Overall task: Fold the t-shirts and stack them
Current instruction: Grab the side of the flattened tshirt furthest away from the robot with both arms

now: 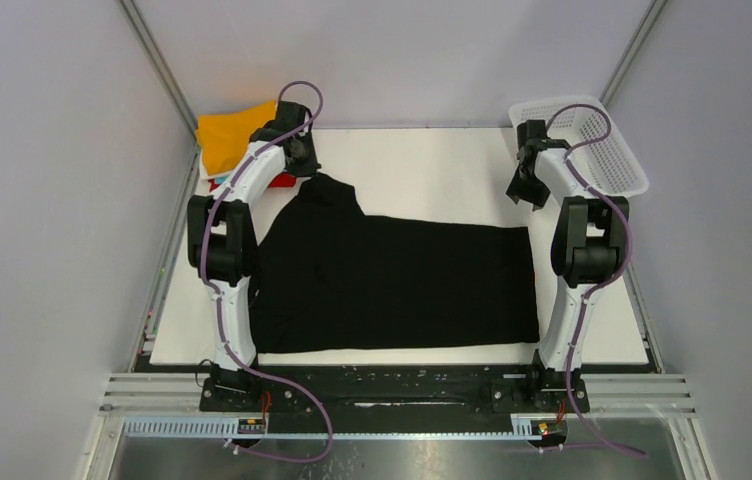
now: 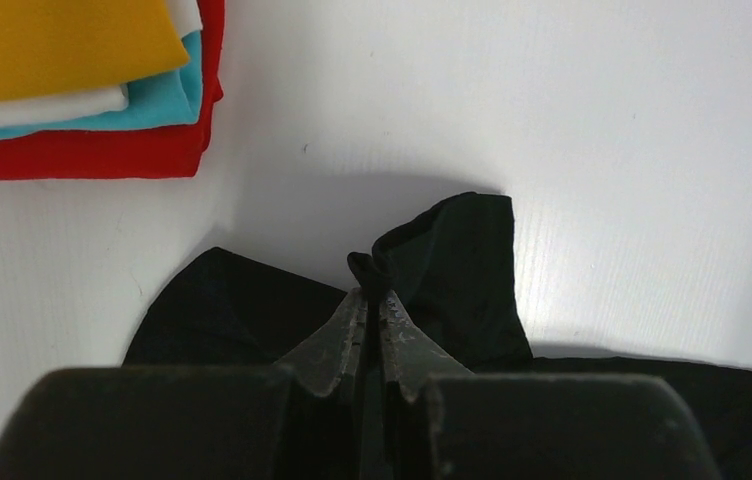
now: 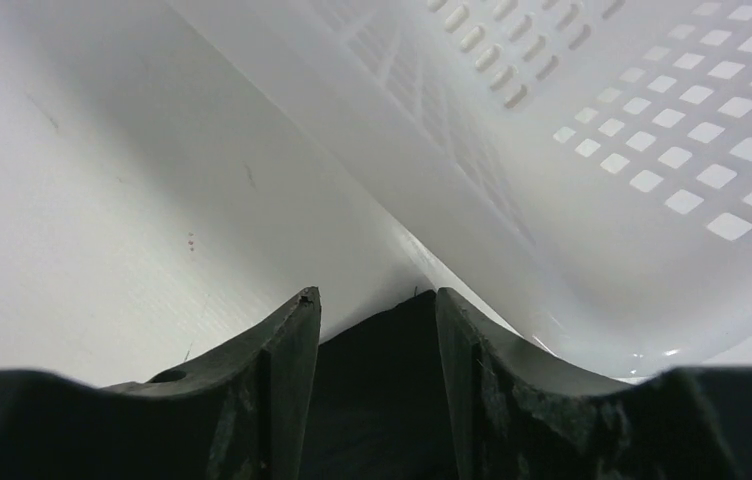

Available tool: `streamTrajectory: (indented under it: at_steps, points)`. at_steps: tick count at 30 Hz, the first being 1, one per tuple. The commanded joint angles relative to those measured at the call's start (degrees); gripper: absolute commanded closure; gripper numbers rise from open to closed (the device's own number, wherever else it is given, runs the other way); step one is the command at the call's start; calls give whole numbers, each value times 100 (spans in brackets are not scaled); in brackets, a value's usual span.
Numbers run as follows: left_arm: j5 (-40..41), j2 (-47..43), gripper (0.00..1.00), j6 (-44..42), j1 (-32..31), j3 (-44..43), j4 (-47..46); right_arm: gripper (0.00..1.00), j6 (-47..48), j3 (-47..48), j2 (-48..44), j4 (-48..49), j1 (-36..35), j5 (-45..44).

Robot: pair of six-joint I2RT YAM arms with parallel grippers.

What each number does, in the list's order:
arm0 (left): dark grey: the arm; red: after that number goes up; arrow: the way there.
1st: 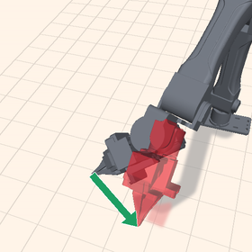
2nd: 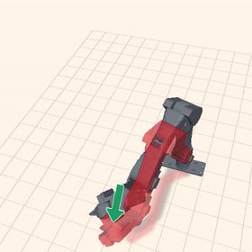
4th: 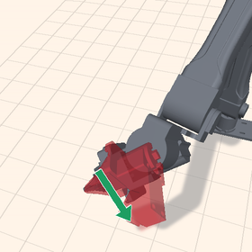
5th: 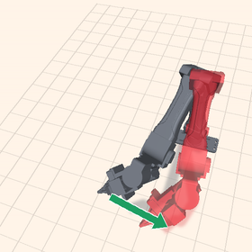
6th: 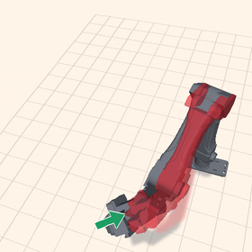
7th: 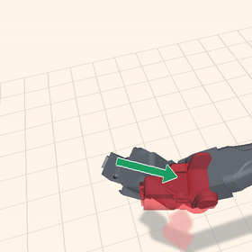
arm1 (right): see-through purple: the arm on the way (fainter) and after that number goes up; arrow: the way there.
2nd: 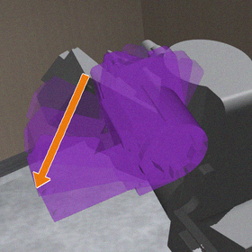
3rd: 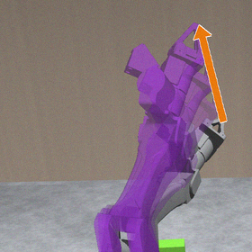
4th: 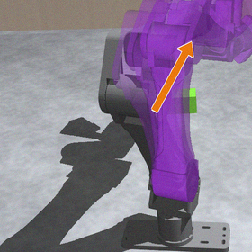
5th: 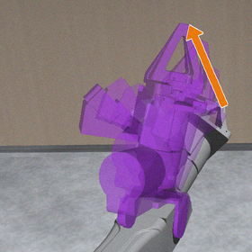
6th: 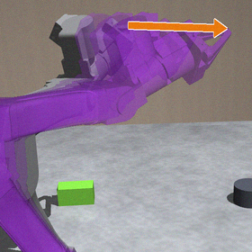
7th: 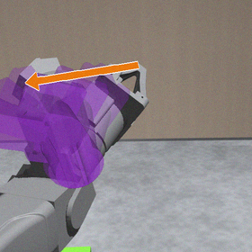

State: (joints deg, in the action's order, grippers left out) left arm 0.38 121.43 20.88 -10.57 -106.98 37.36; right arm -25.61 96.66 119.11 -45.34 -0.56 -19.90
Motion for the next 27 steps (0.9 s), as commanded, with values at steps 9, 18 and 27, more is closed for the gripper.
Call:
streamTrajectory:
  at_steps: [9, 18, 27]
  points:
    - [-276, -519, 100, 98, 23, 327, -434, 40, -267, -654, -836, 195, -787, -417]
    - [-276, -603, 100, 166, 20, 529, -517, 34, -962, -306, -213, -448, -1121, -662]
    - [-454, -1059, 100, 357, 22, 1125, -814, 30, -1867, 229, 314, -1112, -1135, -755]
